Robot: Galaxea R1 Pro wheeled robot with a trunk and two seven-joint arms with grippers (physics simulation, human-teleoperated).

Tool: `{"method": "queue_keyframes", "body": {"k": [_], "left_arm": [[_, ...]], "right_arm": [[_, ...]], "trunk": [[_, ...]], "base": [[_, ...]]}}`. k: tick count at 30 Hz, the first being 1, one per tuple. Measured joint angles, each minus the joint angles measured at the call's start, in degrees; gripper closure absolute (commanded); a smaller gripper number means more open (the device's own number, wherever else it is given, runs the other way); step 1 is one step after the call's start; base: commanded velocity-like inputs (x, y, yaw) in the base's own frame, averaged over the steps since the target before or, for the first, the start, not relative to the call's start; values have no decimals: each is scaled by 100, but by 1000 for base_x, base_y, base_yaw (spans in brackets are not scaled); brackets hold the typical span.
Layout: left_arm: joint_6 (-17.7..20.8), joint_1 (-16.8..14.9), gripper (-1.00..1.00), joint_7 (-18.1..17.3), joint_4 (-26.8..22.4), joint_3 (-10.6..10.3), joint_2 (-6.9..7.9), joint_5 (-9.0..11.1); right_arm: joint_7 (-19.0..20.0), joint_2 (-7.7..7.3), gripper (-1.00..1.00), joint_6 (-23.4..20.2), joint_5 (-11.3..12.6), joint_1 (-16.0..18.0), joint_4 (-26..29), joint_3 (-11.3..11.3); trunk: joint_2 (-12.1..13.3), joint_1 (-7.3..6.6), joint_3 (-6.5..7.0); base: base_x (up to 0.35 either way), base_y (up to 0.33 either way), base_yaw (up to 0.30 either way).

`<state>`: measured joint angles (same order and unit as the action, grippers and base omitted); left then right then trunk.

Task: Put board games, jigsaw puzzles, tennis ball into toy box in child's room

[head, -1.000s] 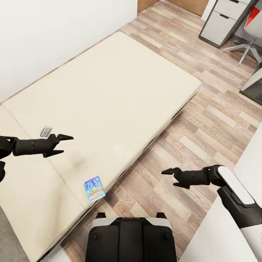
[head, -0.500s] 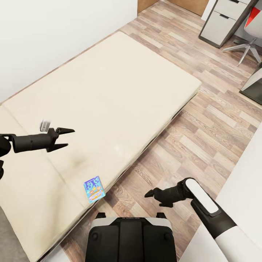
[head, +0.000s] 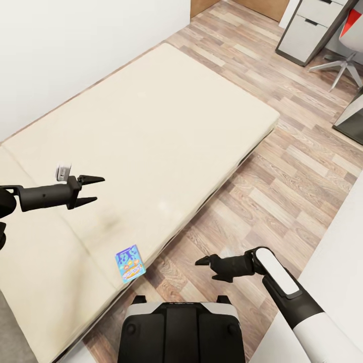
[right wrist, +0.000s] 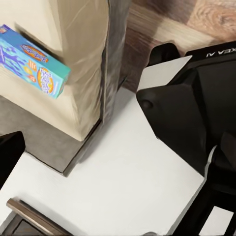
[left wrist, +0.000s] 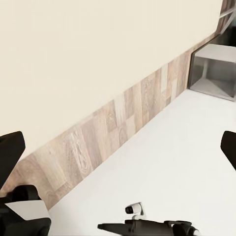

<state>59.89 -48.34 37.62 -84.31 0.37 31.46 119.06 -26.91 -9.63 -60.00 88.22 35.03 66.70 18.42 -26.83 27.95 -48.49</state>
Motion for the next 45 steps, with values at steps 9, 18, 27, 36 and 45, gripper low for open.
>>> {"method": "queue_keyframes", "body": {"k": [9, 18, 27, 36, 45], "left_arm": [[3, 11, -100, -18, 4, -23, -1, -1], [1, 12, -100, -24, 5, -8, 0, -1], [0, 20, -100, -25, 4, 20, 0, 0], [0, 20, -100, -25, 3, 31, 0, 0], [2, 21, -100, -24, 2, -8, 0, -1]], "right_arm": [[691, 15, -100, 308, -832, 1, -590, 23], [2185, 28, -100, 858, -2011, 1, -608, 63], [3394, 28, -100, 930, -2226, 1, -627, 120], [3630, 176, -100, 929, -2924, 0, -657, 561], [3675, 595, -100, 1106, -3259, 35, -1928, 624]], "trunk": [[-362, 198, -162], [-724, 396, -324], [-1086, 594, -486], [-1447, 792, -648], [-1809, 990, -810]], "base": [[0, 0, 0], [0, 0, 0], [0, 0, 0], [0, 0, 0], [0, 0, 0]]}}
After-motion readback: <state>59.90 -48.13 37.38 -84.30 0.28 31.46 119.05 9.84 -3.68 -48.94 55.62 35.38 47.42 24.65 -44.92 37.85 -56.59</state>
